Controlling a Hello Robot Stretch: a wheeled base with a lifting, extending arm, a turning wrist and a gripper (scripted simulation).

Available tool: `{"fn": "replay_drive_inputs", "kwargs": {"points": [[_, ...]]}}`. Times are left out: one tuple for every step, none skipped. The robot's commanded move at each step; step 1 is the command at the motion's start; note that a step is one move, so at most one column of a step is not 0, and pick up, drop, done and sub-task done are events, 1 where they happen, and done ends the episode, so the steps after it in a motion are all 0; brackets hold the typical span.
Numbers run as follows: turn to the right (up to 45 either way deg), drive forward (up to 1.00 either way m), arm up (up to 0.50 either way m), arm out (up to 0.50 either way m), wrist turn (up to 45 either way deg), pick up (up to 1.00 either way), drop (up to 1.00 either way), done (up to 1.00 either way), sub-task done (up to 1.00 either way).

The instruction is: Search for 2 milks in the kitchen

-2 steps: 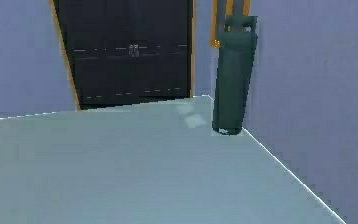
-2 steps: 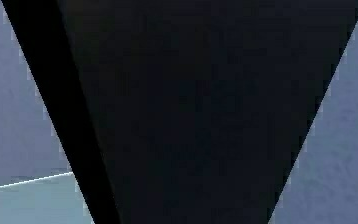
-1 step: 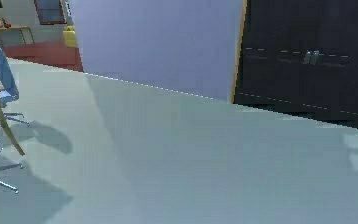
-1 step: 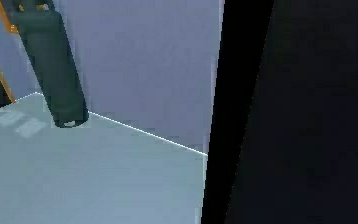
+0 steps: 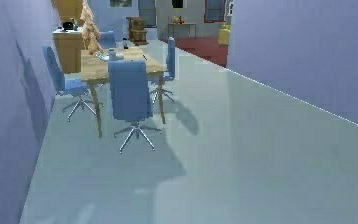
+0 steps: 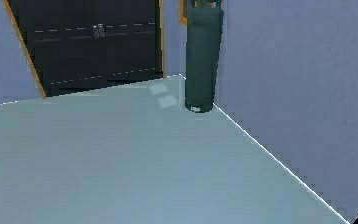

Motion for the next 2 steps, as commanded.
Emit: {"fn": "replay_drive_inputs", "kwargs": {"points": [[0.0,0.1,0.0,0.0,0.0,0.0,0.0,0.0,0.0],[-18.0,0.0,0.0,0.0,0.0,0.0,0.0,0.0,0.0]]}}
